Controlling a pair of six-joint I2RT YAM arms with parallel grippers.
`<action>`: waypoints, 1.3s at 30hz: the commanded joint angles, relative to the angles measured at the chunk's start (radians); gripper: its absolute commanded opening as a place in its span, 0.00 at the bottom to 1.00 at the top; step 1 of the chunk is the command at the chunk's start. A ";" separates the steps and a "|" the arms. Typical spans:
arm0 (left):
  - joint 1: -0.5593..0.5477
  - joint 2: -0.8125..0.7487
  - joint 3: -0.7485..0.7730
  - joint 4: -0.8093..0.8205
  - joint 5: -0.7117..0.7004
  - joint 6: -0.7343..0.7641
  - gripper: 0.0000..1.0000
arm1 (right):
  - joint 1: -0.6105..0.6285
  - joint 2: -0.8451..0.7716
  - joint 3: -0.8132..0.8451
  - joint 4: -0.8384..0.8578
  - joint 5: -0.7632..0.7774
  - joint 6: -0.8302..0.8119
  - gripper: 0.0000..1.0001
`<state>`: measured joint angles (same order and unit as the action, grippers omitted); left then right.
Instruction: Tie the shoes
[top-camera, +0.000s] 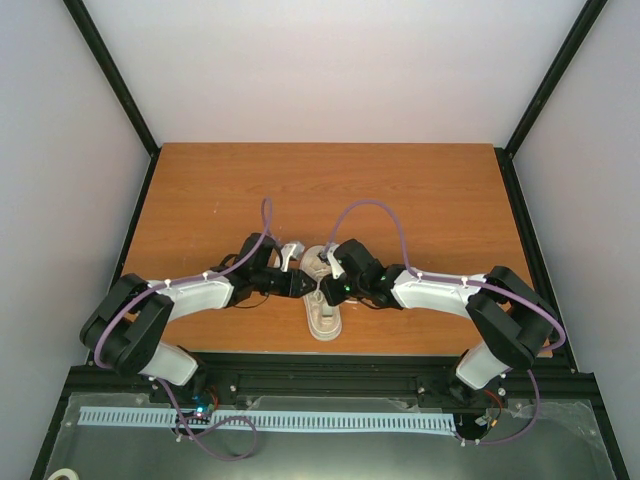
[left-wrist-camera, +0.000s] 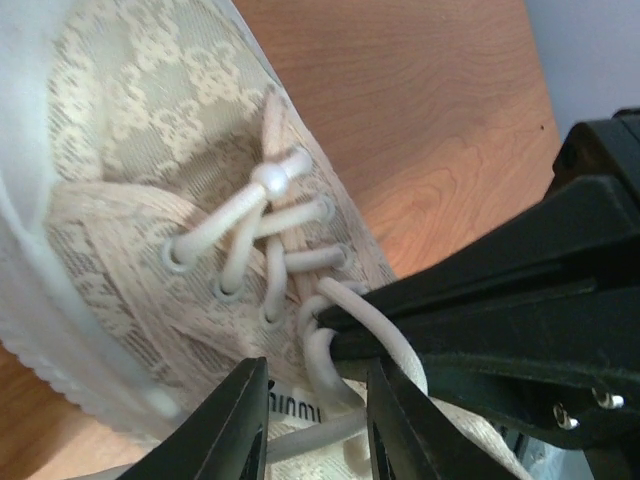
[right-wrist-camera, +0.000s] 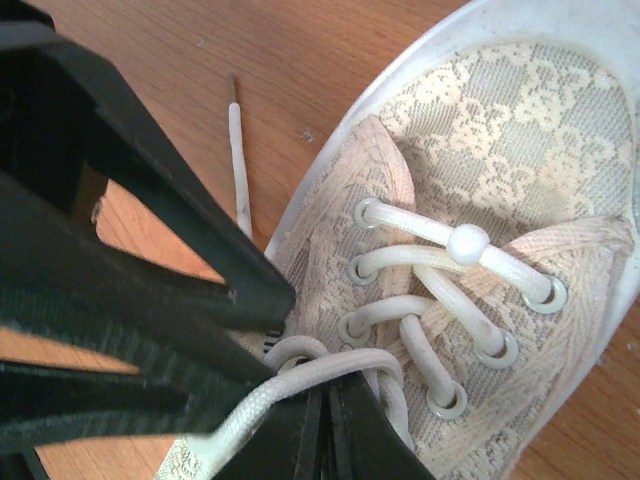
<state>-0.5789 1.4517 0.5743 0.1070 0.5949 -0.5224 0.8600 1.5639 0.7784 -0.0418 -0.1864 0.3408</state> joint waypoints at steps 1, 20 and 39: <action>-0.007 -0.003 -0.016 0.074 0.089 -0.038 0.31 | 0.003 -0.026 -0.007 0.026 0.028 0.007 0.03; -0.007 -0.016 -0.006 0.064 0.008 -0.062 0.01 | 0.004 -0.036 -0.014 0.025 0.034 0.004 0.03; -0.007 -0.047 -0.029 0.028 -0.063 -0.097 0.01 | 0.011 -0.231 -0.052 -0.098 0.122 0.023 0.41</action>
<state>-0.5808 1.4200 0.5468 0.1482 0.5476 -0.6106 0.8600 1.3808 0.7410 -0.1158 -0.0860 0.3553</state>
